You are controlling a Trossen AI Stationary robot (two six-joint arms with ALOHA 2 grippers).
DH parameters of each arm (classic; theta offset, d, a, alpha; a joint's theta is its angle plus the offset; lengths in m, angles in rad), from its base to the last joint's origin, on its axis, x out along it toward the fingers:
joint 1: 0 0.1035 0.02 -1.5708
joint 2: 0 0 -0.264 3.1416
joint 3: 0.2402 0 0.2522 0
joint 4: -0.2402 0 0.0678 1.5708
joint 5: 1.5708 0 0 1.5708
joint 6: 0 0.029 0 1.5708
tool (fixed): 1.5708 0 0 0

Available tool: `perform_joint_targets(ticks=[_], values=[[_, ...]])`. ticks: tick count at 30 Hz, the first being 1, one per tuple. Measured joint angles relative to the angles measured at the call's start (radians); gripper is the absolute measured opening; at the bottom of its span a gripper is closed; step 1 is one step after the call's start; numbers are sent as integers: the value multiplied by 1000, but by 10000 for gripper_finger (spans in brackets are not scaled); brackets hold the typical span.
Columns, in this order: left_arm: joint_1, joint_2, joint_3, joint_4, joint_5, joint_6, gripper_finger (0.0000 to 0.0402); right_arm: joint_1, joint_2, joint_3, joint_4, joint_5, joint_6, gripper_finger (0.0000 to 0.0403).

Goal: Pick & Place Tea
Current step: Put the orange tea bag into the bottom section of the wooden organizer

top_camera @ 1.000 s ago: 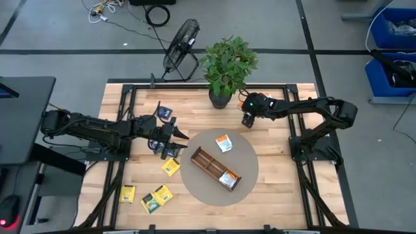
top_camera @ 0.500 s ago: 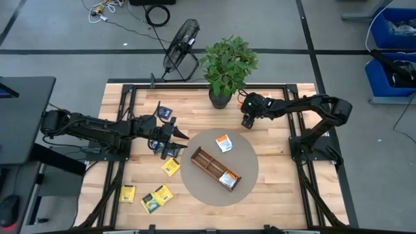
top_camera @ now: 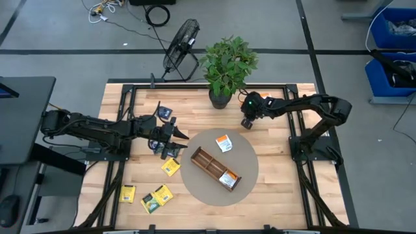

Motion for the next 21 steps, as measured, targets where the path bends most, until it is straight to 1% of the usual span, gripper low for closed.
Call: perform_joint_targets(ticks=[1,9,12,18,21], values=[[0,0,0,0,0,0,183,4,0,0,-1,7,8,9],[0,0,0,0,0,0,183,49,-30,-4,-26,21,82,3],[0,0,0,0,0,0,183,70,-72,-8,-57,-9,114,2],[0,0,0,0,0,3,183,122,-175,-7,-103,-26,175,1],[0,0,0,0,0,8,183,144,-226,-6,-122,-64,222,1]])
